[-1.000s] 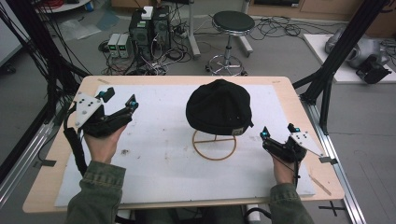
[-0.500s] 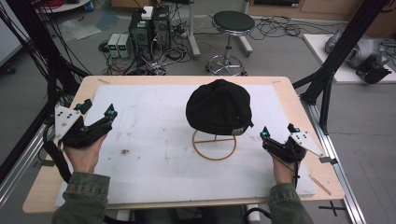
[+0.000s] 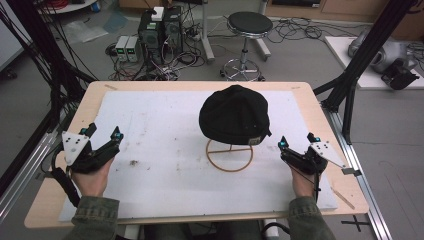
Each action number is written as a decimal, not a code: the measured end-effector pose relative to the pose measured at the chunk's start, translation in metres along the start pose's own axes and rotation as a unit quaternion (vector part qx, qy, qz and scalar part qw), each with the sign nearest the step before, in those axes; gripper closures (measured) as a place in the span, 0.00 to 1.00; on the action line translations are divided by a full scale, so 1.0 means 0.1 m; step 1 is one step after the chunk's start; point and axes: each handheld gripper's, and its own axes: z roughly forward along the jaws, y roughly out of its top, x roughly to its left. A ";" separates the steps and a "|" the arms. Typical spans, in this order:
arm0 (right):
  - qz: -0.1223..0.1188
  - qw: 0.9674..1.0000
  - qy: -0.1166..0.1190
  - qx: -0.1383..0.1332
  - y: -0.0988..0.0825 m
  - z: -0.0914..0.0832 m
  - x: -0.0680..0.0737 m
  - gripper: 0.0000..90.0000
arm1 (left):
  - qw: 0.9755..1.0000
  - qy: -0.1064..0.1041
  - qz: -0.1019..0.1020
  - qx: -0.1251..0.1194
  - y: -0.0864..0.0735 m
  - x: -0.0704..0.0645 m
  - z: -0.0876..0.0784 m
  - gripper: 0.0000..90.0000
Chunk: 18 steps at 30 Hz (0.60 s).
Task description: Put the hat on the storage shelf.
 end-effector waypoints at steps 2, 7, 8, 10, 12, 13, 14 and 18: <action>0.000 1.000 0.000 0.001 0.00 0.00 0.00 0.04 | 1.000 0.006 0.001 0.003 -0.08 0.02 -0.02 0.31; 0.000 1.000 0.000 0.001 -0.01 0.00 0.00 0.04 | 1.000 0.021 -0.008 0.010 -0.27 0.06 -0.06 0.30; -0.001 1.000 -0.001 0.002 -0.01 0.00 0.00 0.04 | 1.000 0.024 -0.007 0.010 -0.29 0.06 -0.06 0.29; 0.000 1.000 -0.001 0.001 -0.01 -0.01 0.00 0.04 | 1.000 0.027 -0.009 0.010 -0.31 0.08 -0.06 0.29; 0.002 1.000 -0.003 -0.001 -0.01 -0.01 0.00 0.04 | 0.999 0.031 -0.008 0.010 -0.34 0.08 -0.06 0.29; -0.001 1.000 -0.003 0.001 -0.02 -0.01 -0.01 0.04 | 0.999 0.032 -0.003 0.013 -0.37 0.08 -0.06 0.29; -0.001 1.000 -0.003 0.003 -0.02 -0.01 -0.01 0.04 | 0.999 0.033 0.002 0.013 -0.40 0.06 -0.06 0.29; -0.001 1.000 -0.002 0.005 -0.03 0.00 -0.01 0.04 | 0.999 0.038 0.023 0.018 -0.52 0.05 -0.05 0.29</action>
